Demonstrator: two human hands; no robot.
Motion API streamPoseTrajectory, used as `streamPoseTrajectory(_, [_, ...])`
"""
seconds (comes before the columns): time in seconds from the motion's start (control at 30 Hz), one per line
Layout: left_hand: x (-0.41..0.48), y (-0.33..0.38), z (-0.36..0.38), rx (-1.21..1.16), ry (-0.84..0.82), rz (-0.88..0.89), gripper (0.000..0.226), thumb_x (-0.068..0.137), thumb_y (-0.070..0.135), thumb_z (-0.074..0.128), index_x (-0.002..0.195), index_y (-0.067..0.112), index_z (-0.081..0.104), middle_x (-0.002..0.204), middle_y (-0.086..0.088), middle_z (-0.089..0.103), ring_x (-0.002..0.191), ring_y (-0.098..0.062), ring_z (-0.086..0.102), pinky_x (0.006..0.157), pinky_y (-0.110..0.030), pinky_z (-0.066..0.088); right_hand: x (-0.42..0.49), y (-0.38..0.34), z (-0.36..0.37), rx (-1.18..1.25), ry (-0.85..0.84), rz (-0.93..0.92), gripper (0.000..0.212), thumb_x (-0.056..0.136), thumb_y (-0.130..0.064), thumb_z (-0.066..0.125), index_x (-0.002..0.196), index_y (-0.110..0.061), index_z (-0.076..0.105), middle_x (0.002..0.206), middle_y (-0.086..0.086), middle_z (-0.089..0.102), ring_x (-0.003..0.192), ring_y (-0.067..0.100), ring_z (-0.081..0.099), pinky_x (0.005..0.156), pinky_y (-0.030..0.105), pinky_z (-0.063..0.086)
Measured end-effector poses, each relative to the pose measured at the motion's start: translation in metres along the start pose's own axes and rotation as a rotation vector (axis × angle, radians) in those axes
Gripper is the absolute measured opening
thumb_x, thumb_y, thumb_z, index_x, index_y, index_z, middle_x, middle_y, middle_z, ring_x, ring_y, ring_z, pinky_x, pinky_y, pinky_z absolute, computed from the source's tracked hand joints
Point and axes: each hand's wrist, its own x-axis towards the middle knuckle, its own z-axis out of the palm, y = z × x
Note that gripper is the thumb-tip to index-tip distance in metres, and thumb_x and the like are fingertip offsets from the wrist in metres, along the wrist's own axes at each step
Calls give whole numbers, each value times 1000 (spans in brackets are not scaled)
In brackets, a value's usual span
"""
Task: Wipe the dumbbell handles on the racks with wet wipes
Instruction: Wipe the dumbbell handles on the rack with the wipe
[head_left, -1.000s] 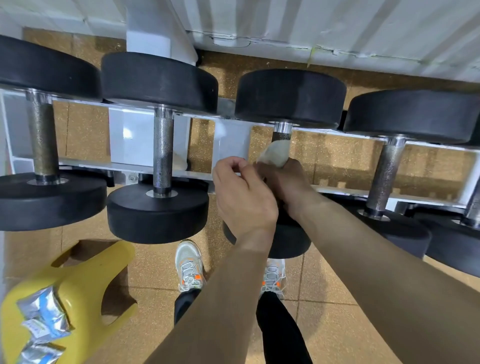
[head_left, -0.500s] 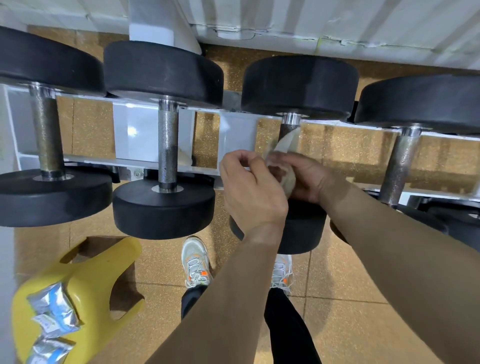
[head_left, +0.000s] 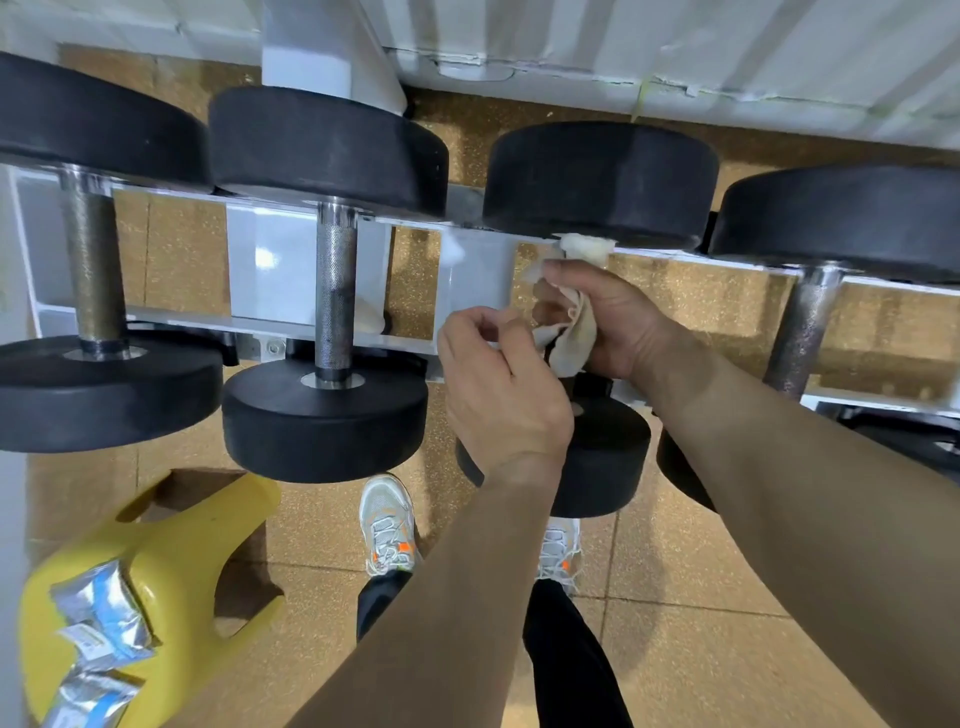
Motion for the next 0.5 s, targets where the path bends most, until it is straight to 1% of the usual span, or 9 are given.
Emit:
streamPoseTrajectory(0.07, [-1,0,0,15,-10,7,18,91,44,38,93,31,50,102,7,58,86,-7,55,81,-34,45,-4,16,-10,-84,-40,99,35,68,-24,84,89,-5,64,82,14,60,76,24,57,78,34,46])
streamPoseTrajectory(0.13, [0,2,-1,33,-12,5,18,91,44,37,93,30,50,102,8,58,88,-12,57,84,-38,47,-14,26,-8,-238,-20,111,55,71,-22,84,110,10,64,107,34,61,100,38,60,95,46,49])
streamPoseTrajectory(0.17, [0,2,-1,42,-12,5,19,91,44,37,94,30,50,102,8,58,89,-13,57,85,-39,47,-19,28,-3,-335,46,72,56,74,-21,84,111,15,63,111,37,63,101,39,63,96,49,51])
streamPoseTrajectory(0.2, [0,1,0,52,-16,8,20,91,44,37,94,29,50,102,7,58,89,-14,57,86,-41,48,-24,27,4,-432,148,18,51,75,-21,85,108,13,66,104,32,69,94,35,69,88,46,56])
streamPoseTrajectory(0.27, [0,1,0,65,-9,11,20,92,44,38,95,28,50,102,7,59,90,-16,58,87,-43,48,-26,22,17,-541,401,-45,29,75,-20,86,92,-3,71,80,12,75,74,24,74,63,34,59])
streamPoseTrajectory(0.3, [1,1,0,67,-2,10,19,93,44,39,94,28,50,102,7,58,90,-16,57,87,-43,48,-22,18,24,-543,501,-66,21,75,-18,85,86,-11,69,77,6,74,71,21,73,59,31,58])
streamPoseTrajectory(0.37, [0,-1,0,61,-12,7,15,95,42,40,93,30,49,102,8,57,89,-14,57,87,-42,48,-12,9,36,-525,636,-143,20,73,-15,83,76,-20,64,75,-1,71,73,16,71,66,30,59])
streamPoseTrajectory(0.43, [1,-1,1,72,-22,13,13,96,42,40,92,32,47,101,9,57,88,-10,56,86,-41,48,-4,0,46,-468,698,-231,21,72,-16,84,72,-22,64,70,-8,68,67,9,68,63,24,57])
streamPoseTrajectory(0.5, [1,-2,1,74,-16,23,16,95,44,39,93,31,48,100,9,58,87,-9,56,86,-41,48,1,-8,43,-330,606,-258,19,75,-15,85,71,-20,68,60,-8,65,55,8,63,52,21,52])
